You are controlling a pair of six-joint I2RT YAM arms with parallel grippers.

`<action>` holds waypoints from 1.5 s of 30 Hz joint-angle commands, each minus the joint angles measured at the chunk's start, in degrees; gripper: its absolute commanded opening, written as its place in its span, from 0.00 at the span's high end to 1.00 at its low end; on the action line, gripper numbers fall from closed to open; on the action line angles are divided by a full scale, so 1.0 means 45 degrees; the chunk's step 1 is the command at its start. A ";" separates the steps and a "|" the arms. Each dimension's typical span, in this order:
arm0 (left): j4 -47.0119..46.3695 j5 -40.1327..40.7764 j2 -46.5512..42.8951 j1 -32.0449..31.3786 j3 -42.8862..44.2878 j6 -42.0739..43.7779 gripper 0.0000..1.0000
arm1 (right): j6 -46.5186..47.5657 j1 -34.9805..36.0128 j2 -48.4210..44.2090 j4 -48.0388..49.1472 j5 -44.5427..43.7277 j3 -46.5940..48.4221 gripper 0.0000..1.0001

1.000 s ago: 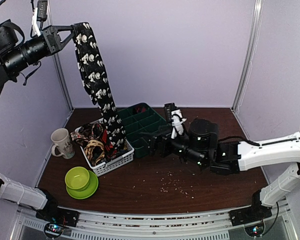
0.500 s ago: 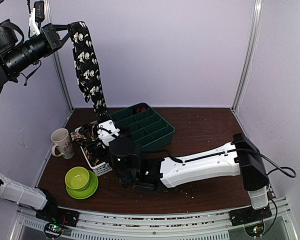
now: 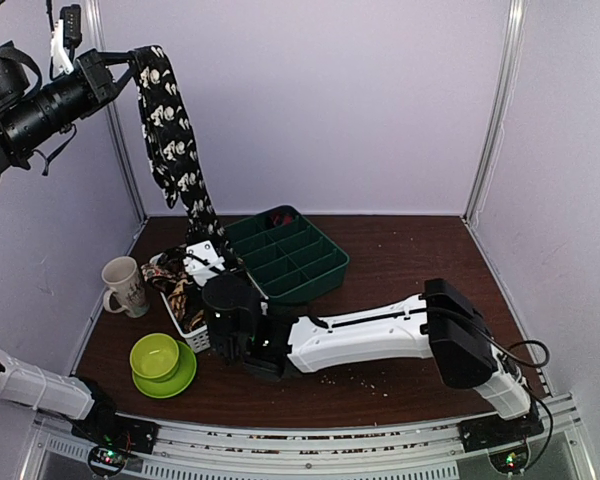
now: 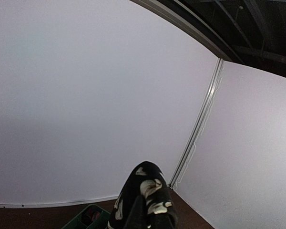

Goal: Roll the ties
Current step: Place the tie at the center of the board.

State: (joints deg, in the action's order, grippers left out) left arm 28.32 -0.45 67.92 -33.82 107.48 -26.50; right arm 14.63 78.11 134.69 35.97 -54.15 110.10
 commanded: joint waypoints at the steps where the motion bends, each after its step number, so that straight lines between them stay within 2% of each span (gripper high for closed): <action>1: 0.0147 0.0774 -0.0357 -0.0052 -0.0213 0.0449 1.00 | -0.0197 -0.0193 -0.2406 0.1150 0.0363 -0.2787 0.93; 2: 0.0221 0.0897 -0.0402 -0.0043 -0.0347 0.0571 1.00 | -0.0343 -0.0228 -0.3024 0.1439 0.0409 -0.3711 1.00; 5: 0.0519 0.1167 -0.0477 -0.0055 -0.0729 0.0876 1.00 | -0.1023 -0.0421 -0.5193 0.2184 0.0956 -0.6922 1.00; 9: 0.1244 0.1097 -0.0216 -0.0043 -0.1110 0.1611 1.00 | -0.2161 -0.0705 -0.8183 0.0978 0.2094 -0.9932 1.00; 11: 0.2054 0.1160 0.0103 -0.0043 -0.1188 0.2012 1.00 | -0.3165 -0.0922 -0.9741 -0.0601 0.2915 -1.0889 1.00; 15: 0.2875 0.0523 0.0675 -0.0051 -0.1863 0.2856 1.00 | -0.4827 -0.1923 -1.2864 -0.5590 0.5040 -1.1589 1.00; 17: 0.3178 -0.0143 0.0917 -0.0044 -0.2495 0.3266 1.00 | -0.5310 -0.2370 -1.4718 -0.6386 0.5728 -1.2677 1.00; 20: 0.3444 -0.1939 0.1131 -0.0076 -0.3641 0.3750 1.00 | -0.6865 -0.3512 -1.7906 -0.8325 0.5947 -1.3922 1.00; 23: 0.3690 -0.2684 0.1147 -0.0371 -0.5032 0.4105 1.00 | -0.8566 -0.4887 -2.0703 -1.0877 0.5892 -1.4924 1.00; 28: 0.4189 -0.3380 0.1401 -0.2298 -0.7133 0.4962 1.00 | -1.1100 -0.6226 -2.4258 -1.4320 0.5552 -1.5587 1.00; 34: 0.2979 -0.5883 0.2844 -0.4250 -0.9010 0.4988 1.00 | -1.4151 -0.6243 -2.5679 -1.7929 0.5611 -1.6129 1.00; 36: 0.2053 -0.6509 0.3447 -0.4356 -0.9343 0.4575 1.00 | -1.4238 -0.6233 -2.5786 -1.7922 0.6153 -1.6623 1.00; 38: 0.1803 -0.6244 0.4269 -0.4359 -0.9071 0.4344 1.00 | -1.4001 -0.6243 -2.5502 -1.7308 0.6945 -1.7052 1.00; 40: 0.2155 -0.5289 0.5057 -0.4326 -0.8395 0.4255 1.00 | -1.3537 -0.6229 -2.4839 -1.6258 0.8061 -1.7396 0.91; 43: 0.2614 -0.4463 0.5769 -0.3907 -0.7696 0.3796 1.00 | -1.2768 -0.6242 -2.2976 -1.4468 1.0102 -1.7725 0.64; 45: 0.3102 -0.3594 0.5969 -0.3663 -0.7505 0.3661 1.00 | -1.2432 -0.6225 -2.1431 -1.3950 1.1071 -1.7513 0.55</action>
State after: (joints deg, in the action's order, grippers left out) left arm 41.89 -22.63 93.93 -52.66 69.97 -7.68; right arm -44.21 50.11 28.91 -34.63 -16.32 31.16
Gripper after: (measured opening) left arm 0.013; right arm 0.382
